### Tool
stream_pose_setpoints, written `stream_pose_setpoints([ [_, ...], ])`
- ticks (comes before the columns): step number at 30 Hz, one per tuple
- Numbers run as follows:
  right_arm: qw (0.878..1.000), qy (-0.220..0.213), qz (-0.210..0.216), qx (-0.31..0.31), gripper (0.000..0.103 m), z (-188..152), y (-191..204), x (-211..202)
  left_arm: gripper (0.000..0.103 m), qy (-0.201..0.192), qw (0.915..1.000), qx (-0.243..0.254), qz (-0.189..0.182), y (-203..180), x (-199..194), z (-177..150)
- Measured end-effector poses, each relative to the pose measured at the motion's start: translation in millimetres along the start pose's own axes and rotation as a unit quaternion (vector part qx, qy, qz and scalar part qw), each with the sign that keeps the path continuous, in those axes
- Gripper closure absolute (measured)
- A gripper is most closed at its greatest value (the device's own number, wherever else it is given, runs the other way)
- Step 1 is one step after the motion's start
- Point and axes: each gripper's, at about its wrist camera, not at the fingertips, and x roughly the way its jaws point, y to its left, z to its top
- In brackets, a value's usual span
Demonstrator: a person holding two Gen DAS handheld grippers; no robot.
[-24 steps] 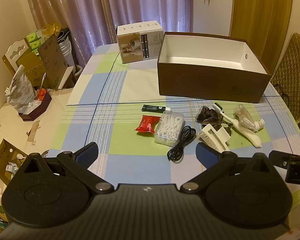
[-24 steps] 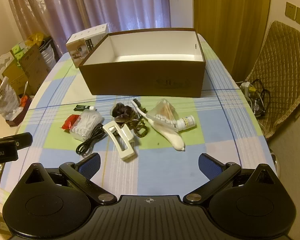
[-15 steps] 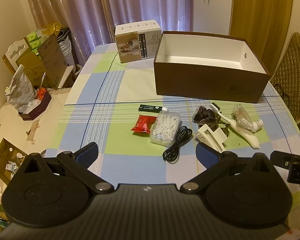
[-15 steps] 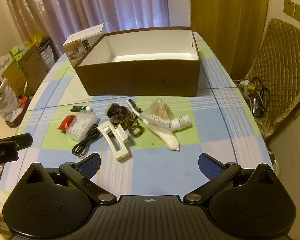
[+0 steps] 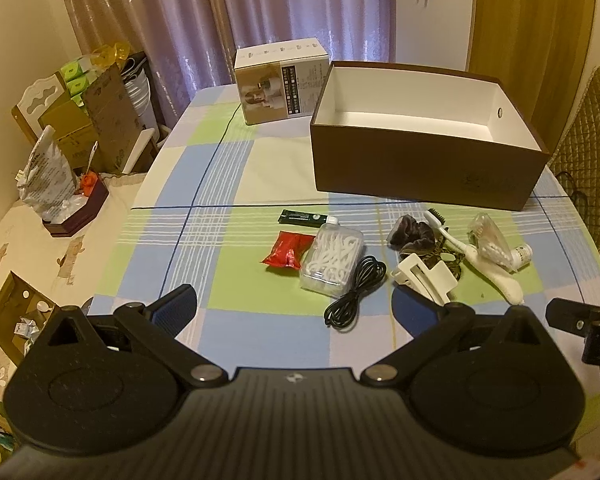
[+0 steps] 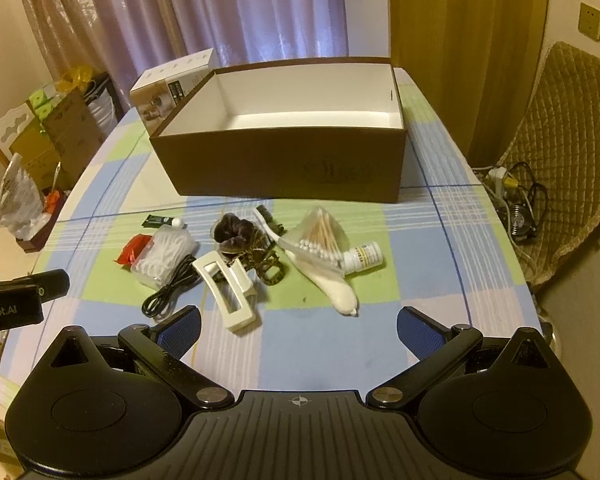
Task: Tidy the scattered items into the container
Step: 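Move both tools toward the scattered items in front of the box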
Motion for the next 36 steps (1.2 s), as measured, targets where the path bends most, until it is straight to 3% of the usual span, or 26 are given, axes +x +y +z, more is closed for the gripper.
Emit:
stream_pose_setpoints([
  [23, 0.998, -0.009, 0.039, -0.056, 0.002, 12.5, -19.1, 5.9, 0.001, 0.014, 0.9996, -0.015, 0.019, -26.7, 12.9, 5.5],
  [36, 0.996, -0.012, 0.072, -0.054, 0.002, 7.7, -42.0, 7.0, 0.001, 0.037, 0.9991, -0.011, 0.018, -33.9, 17.8, -3.9],
])
